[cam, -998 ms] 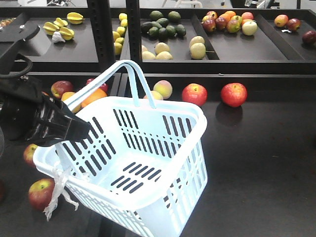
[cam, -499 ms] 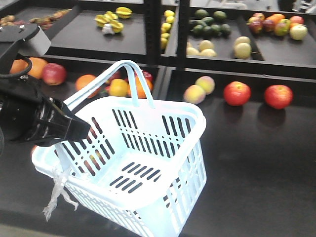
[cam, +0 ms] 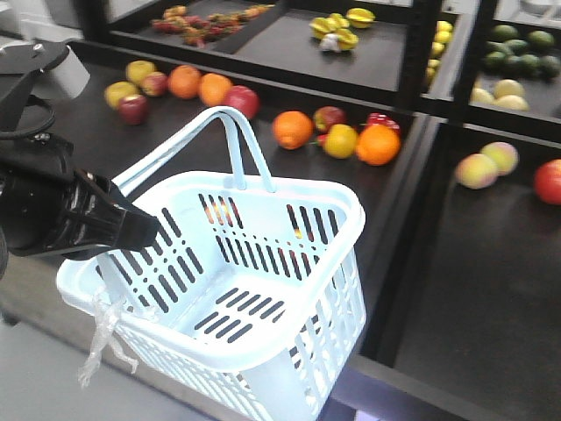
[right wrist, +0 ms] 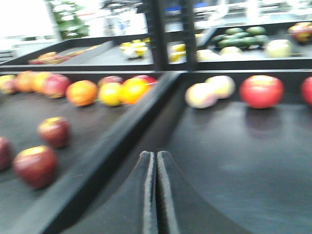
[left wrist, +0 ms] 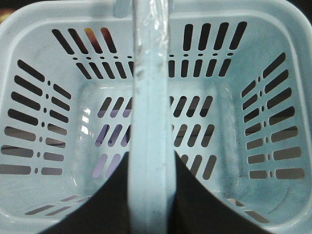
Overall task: Pick three apples into basket with both arms
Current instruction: 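Hold the basket up with the left gripper and back the base away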
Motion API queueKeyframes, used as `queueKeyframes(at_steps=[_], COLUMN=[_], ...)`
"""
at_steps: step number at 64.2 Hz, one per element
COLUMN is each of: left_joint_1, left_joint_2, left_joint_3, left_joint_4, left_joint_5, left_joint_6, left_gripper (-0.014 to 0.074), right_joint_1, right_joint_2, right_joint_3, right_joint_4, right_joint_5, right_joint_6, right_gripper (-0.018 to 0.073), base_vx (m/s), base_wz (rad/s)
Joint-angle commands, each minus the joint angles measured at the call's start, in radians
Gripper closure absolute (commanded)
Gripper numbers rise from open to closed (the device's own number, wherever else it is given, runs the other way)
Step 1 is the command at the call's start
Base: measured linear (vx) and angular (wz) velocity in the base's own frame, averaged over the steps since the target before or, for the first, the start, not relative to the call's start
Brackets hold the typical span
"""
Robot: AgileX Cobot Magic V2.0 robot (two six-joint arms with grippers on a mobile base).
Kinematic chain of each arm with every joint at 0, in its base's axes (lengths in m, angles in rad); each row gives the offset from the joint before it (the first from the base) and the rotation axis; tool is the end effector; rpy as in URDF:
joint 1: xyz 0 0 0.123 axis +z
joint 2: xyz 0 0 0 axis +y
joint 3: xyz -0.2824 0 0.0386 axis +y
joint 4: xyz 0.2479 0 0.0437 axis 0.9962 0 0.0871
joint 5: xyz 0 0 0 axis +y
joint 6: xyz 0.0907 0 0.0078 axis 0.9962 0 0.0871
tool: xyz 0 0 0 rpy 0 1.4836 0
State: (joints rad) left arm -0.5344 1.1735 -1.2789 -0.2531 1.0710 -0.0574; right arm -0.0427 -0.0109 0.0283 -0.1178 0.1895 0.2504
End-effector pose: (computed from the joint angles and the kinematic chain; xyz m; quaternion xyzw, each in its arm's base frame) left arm 0.1841 -0.1322 0.4002 0.2017 0.9113 -0.2175 0.2856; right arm 0.0560 -0.0044 0.1870 0.0735 0.7441 0.0223 0.6637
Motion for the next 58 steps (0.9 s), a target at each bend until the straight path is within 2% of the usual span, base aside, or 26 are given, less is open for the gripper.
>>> queueKeyframes(at_steps=[1,58], left_joint_1=[-0.006,-0.006], left_joint_2=[-0.024,-0.024], left_joint_3=[-0.03,-0.03], left_joint_4=[-0.026,-0.026], left_joint_5=[-0.068,-0.065], left_joint_6=[-0.008,-0.007], left_gripper=[0.0604,0.0604], right_joint_1=[-0.005,-0.005], right_joint_2=[-0.011,-0.011], right_joint_3=[0.015,0.015], right_joint_4=[-0.01,-0.01], right_joint_5=[-0.071,-0.071], right_joint_6=[-0.005,-0.005], right_gripper=[0.0561,0.0561], base_vx=[-0.15,-0.15], base_wz=[0.57,0.58])
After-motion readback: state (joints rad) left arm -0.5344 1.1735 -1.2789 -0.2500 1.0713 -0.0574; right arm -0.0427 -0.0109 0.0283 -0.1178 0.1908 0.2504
